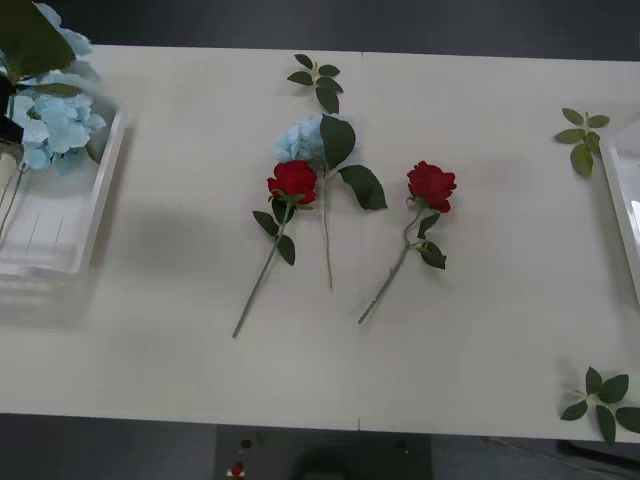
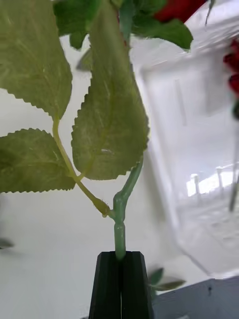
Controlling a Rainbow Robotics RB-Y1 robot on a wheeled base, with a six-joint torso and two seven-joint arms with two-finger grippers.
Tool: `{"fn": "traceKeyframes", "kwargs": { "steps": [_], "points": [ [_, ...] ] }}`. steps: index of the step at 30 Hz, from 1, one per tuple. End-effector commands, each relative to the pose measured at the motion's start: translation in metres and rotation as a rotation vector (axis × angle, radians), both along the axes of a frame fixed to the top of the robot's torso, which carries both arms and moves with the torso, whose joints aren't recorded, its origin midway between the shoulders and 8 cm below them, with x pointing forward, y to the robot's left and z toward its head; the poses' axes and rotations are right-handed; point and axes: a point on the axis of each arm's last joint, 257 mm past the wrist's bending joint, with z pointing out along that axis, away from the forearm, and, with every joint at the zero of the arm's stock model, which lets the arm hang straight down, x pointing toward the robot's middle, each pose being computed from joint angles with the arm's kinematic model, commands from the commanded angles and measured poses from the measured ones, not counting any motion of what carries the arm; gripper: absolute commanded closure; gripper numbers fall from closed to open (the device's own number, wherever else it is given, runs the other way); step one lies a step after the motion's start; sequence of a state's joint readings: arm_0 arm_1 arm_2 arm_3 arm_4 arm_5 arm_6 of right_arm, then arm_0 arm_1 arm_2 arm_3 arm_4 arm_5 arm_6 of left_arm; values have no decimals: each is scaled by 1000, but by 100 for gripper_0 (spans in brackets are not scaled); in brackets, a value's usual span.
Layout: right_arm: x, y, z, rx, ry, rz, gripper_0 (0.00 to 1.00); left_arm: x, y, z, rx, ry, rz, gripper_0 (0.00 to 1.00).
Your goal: Put the red flowers into the right box and the blue flowers into the left box
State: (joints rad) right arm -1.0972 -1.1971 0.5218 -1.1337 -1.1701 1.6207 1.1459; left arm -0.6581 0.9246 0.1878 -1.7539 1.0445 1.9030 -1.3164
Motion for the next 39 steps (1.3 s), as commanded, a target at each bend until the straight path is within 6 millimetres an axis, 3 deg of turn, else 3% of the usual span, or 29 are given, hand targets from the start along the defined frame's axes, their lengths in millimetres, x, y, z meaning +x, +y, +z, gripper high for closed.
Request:
{"fn": "traceKeyframes", "kwargs": {
  "steps": [1, 5, 9, 12, 16, 19, 25, 31, 32, 33, 34, 36, 37, 39],
  "points": [
    [-27, -58, 27, -114, 26, 82, 100, 4, 22, 56, 17, -155, 8, 100],
    [-55, -113, 14, -139, 97, 92, 100, 12, 46, 83, 19, -246, 69, 100],
    [-70, -162, -9, -155, 132, 80, 100, 17, 78, 87, 56, -280, 128, 100],
    [-69, -184, -28, -174, 120, 88, 100, 17, 104, 82, 96, -293, 172, 100],
    [-51, -207, -68, -227, 63, 107, 100, 18, 146, 66, 190, -311, 249, 100],
    [-37, -210, -98, -269, 35, 125, 100, 19, 170, 55, 243, -320, 296, 100],
    [-21, -211, -149, -331, -17, 146, 100, 28, 194, 22, 271, -317, 338, 100],
    [-14, -211, -164, -355, -55, 167, 100, 40, 211, -4, 293, -310, 359, 100],
    [-14, -211, -164, -353, -57, 169, 86, 44, 212, -9, 295, -315, 356, 100],
    [-12, -209, -163, -348, -64, 170, 61, 47, 214, -17, 295, -313, 356, 100],
    [-12, -209, -162, -346, -66, 170, 52, 49, 215, -20, 297, -316, 354, 100],
    [-10, -207, -161, -339, -76, 172, 23, 55, 217, -34, 299, -321, 346, 100],
    [-10, -207, -161, -339, -77, 175, 16, 58, 218, -41, 298, -321, 347, 100],
    [-8, -205, -160, -333, -84, 176, 11, 62, 219, -52, 301, -318, 342, 100]
  ]
}}
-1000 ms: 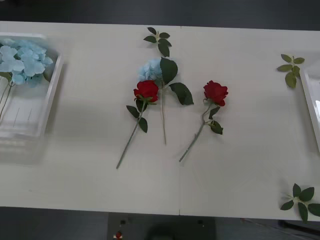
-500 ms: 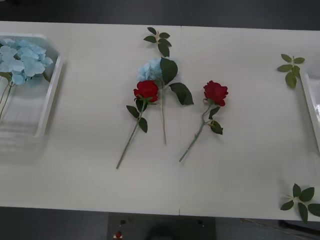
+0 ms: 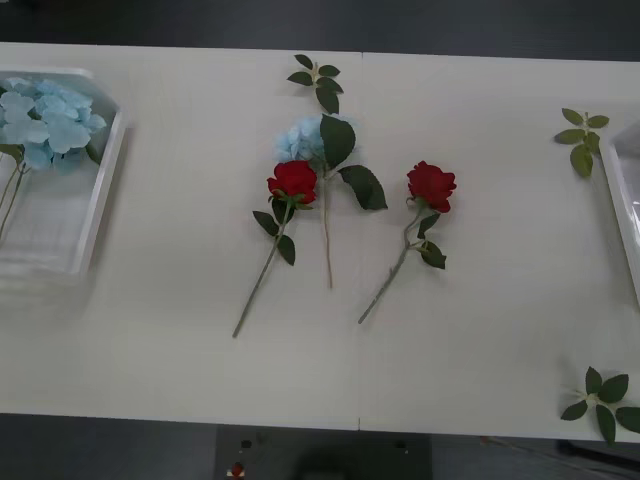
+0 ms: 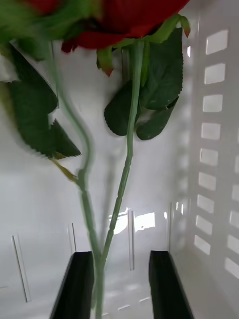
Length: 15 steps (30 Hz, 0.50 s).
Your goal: Put the red flowers into the right box and the blue flowers into the left box
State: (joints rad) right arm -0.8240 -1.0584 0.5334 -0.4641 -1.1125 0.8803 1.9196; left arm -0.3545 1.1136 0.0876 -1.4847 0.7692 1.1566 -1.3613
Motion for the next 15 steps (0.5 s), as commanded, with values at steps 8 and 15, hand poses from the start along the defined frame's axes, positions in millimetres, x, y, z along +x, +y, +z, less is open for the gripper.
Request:
{"fn": "traceKeyframes", "kwargs": {
  "steps": [8, 15],
  "points": [
    [13, 36, 73, 144, -31, 76, 11, 25, 1, -29, 5, 8, -7, 100],
    [3, 109, 123, 346, 16, 121, 11, 45, -16, -48, -50, -46, -14, 100]
  ]
}}
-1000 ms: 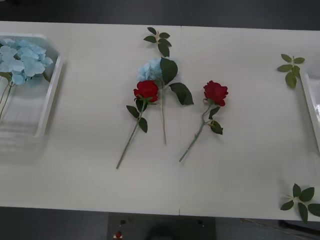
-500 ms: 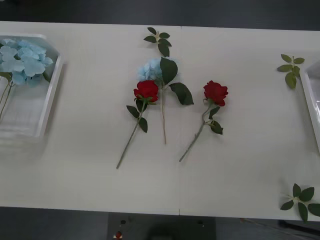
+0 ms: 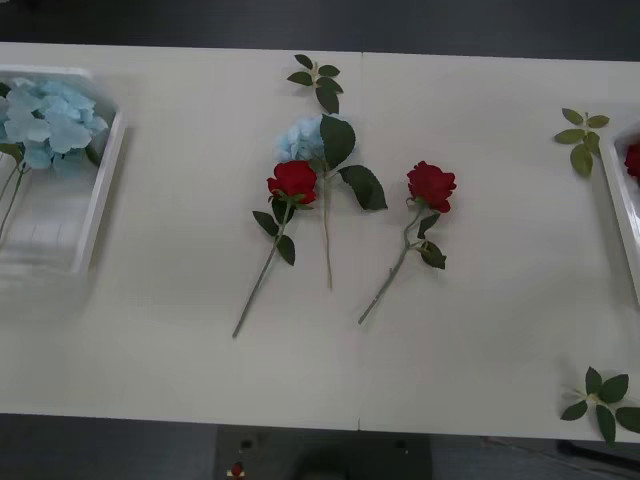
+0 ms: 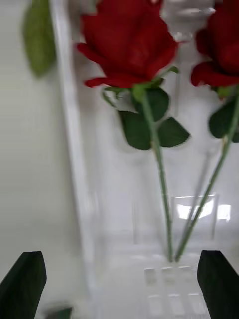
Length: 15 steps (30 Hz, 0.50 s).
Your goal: Put the red flowers into the right box and the blue flowers into the left box
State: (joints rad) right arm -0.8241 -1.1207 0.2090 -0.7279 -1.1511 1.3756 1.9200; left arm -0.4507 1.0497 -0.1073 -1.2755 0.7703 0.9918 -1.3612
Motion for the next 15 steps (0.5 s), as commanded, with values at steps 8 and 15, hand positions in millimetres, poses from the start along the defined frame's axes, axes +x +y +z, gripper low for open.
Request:
{"fn": "traceKeyframes", "kwargs": {
  "steps": [8, 15],
  "points": [
    [-15, 101, 89, 129, 57, -48, 11, 24, -4, -6, -5, -94, 17, 100],
    [-25, 193, 64, 133, 109, -132, 11, 19, 0, -22, -8, -72, 38, 80]
  ]
}}
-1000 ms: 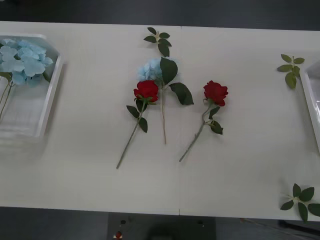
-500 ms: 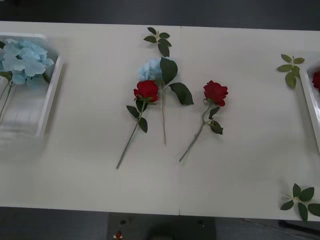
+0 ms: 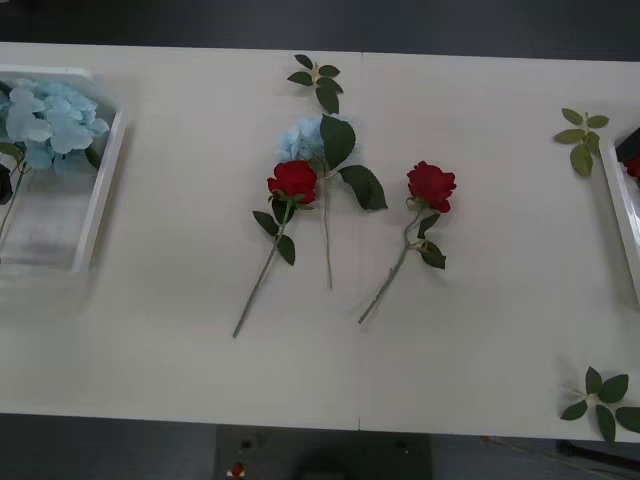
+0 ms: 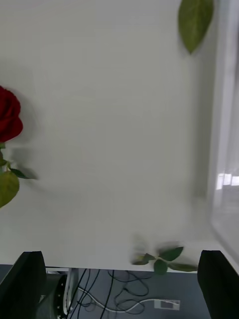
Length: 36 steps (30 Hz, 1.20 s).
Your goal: Put the red flowers into the right box and the blue flowers into the left box
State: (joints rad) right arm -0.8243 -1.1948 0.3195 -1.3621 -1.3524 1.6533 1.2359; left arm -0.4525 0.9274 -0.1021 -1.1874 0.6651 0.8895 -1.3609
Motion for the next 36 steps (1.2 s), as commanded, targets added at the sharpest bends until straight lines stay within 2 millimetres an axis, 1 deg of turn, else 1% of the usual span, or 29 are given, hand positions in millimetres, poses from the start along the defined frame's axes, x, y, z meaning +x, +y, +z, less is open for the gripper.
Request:
{"fn": "traceKeyframes", "kwargs": {
  "steps": [1, 2, 3, 4, 9, 10, 13, 14, 15, 17, 18, 20, 21, 23, 27, 29, 30, 32, 33, 35, 36],
  "points": [
    [-2, 45, -6, -8, -14, -121, 11, 6, 11, 20, 5, -42, 24, 55],
    [-3, 60, -14, 0, -18, -136, 11, 6, 11, 20, 9, -41, 22, 18],
    [-3, 72, -20, 8, -23, -146, 11, 5, 11, 20, 10, -39, 22, 3],
    [-3, 88, -27, 29, -28, -157, 11, 6, 11, 21, 12, -41, 19, 0],
    [-4, 136, -60, 85, -24, -236, 11, 5, 12, 20, 22, -33, 13, 0],
    [-2, 148, -70, 100, -28, -271, 11, 5, 12, 21, 25, -33, 11, 0],
    [3, 169, -86, 130, -39, -327, 11, 1, 14, 18, 37, -6, 11, 0],
    [7, 176, -92, 143, -49, -352, 11, -1, 15, 21, 42, 6, 11, 0],
    [8, 179, -96, 146, -52, -363, 11, -3, 16, 21, 46, 17, 11, 0],
    [12, 193, -110, 163, -68, -399, 11, -9, 16, 32, 63, 48, 5, 0],
    [13, 197, -114, 167, -71, -402, 11, -12, 17, 35, 66, 58, 6, 0],
    [16, 213, -125, 183, -83, -414, 11, -21, 12, 48, 40, 89, 4, 0],
    [16, 217, -128, 188, -85, -416, 11, -24, 10, 50, 25, 97, 4, 0],
    [17, 229, -139, 193, -94, -416, 11, -31, 2, 61, -5, 119, -15, 0],
    [21, 252, -157, 212, -112, -421, 11, -47, -6, 87, -64, 144, -57, 0],
    [24, 261, -167, 212, -118, -432, 11, -57, -8, 101, -78, 154, -80, 0],
    [25, 262, -170, 209, -118, -436, 11, -59, -9, 104, -78, 158, -89, 0],
    [29, 268, -180, 196, -127, -447, 11, -67, -12, 119, -76, 162, -115, 0],
    [29, 269, -183, 190, -126, -451, 11, -69, -14, 123, -76, 164, -123, 0],
    [32, 277, -192, 185, -129, -458, 11, -75, -24, 136, -79, 166, -146, 0],
    [35, 279, -199, 175, -136, -462, 11, -77, -36, 144, -93, 167, -173, 0]
  ]
}}
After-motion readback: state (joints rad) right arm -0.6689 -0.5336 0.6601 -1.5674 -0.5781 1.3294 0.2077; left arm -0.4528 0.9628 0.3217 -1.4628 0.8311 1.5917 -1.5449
